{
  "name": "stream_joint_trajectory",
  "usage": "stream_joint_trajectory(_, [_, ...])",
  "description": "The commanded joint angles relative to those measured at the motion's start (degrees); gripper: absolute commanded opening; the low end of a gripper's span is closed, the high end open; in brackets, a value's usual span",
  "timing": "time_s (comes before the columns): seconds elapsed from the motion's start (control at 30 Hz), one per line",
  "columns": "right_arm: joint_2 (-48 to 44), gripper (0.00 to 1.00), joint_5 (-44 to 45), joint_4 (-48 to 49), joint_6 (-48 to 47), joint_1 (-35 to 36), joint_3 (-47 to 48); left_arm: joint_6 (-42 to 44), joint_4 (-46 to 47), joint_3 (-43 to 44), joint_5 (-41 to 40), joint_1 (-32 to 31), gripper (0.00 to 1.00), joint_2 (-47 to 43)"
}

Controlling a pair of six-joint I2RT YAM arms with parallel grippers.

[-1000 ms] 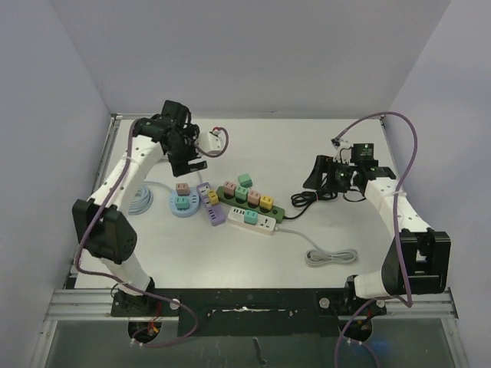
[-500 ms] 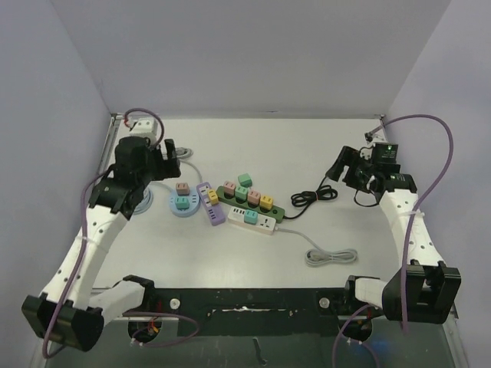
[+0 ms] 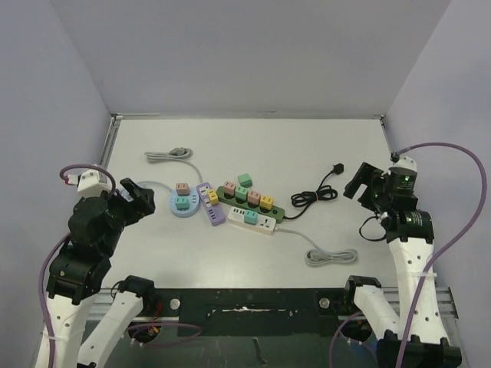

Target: Insert the plug

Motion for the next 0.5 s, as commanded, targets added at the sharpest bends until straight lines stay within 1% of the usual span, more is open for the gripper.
stream_joint_trajectory(0.0, [-8.6,0.95,6.4,-6.3,-0.3,0.2,4.2,-4.2,-11.3,3.4,-6.2,0.2,0.78,-4.2])
stream_joint_trajectory(0.1, [-12.9,1.00,7.5,-9.3,0.4,0.2,6.1,-3.6,-12.7,4.2,-5.5,0.2,0.78,-7.1])
stream_joint_trajectory(0.17, [-14.8,0.98,7.3,-11.0,1.0,0.2,7.5,-3.1,-12.8,4.4,-4.5,0.2,0.78,-8.4])
stream_joint_trajectory(0.47, [-19.2,0.98,5.6,-14.0,0.7,0.1,9.7,-2.0,-14.3,5.0,-3.2,0.2,0.78,-8.5])
